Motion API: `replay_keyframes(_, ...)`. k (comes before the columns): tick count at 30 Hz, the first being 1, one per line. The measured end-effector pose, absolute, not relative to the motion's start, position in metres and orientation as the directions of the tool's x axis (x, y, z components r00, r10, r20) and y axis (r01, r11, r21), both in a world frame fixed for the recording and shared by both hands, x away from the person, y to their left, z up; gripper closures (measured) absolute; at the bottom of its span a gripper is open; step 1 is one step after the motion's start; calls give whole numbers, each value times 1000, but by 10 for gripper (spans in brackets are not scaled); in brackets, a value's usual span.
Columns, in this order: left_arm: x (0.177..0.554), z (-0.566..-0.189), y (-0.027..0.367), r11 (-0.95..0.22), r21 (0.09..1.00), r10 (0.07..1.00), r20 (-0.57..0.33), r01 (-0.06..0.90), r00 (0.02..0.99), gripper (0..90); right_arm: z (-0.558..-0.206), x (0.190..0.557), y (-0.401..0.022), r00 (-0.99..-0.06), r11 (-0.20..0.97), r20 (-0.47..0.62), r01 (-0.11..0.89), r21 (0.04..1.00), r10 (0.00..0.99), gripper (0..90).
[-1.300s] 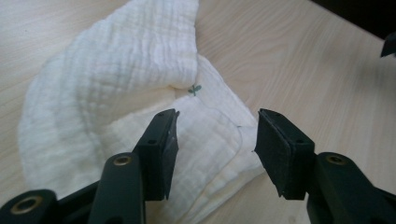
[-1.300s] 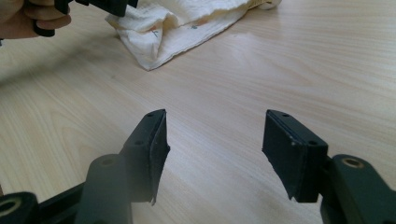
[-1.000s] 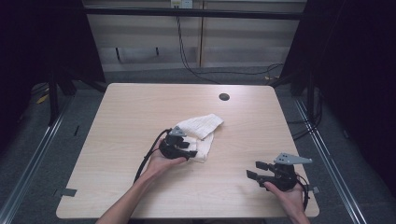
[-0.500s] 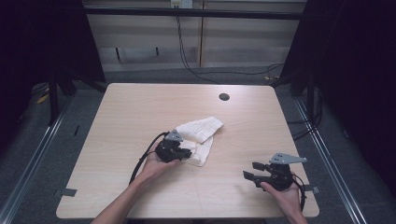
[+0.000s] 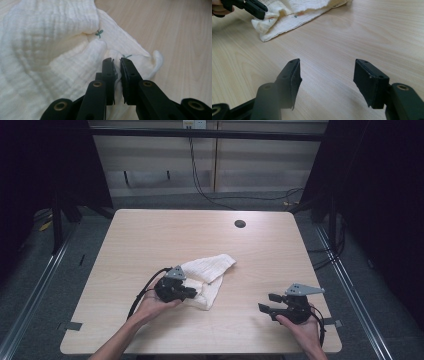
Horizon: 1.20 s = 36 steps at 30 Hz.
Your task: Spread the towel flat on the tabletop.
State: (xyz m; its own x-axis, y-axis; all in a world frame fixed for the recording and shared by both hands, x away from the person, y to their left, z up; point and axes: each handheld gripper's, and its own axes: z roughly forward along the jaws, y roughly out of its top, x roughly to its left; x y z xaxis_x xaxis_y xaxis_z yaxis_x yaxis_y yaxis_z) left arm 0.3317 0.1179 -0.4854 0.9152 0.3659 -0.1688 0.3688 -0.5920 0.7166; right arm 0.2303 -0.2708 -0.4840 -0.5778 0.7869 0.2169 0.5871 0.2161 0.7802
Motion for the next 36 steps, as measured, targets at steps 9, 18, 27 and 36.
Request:
replay_keyframes(9, 316, -484, 143, -596, 712, 366, -170, 371, 915, 825, -485, 231, -270, -580, 224, 211, 586, 778, 786, 387)
replay_keyframes(18, 299, -482, 164, -582, 725, 373, -165, 369, 913, 722, -487, 231, -267, -581, 232, 210, 593, 771, 786, 384)
replay_keyframes(27, 300, -475, 151, -542, 759, 390, -151, 359, 908, 732, -487, 231, -264, -594, 251, 199, 588, 769, 780, 378)
replay_keyframes(36, 292, -491, 142, -584, 724, 419, -119, 368, 900, 584, -488, 233, -263, -590, 246, 209, 596, 765, 780, 373)
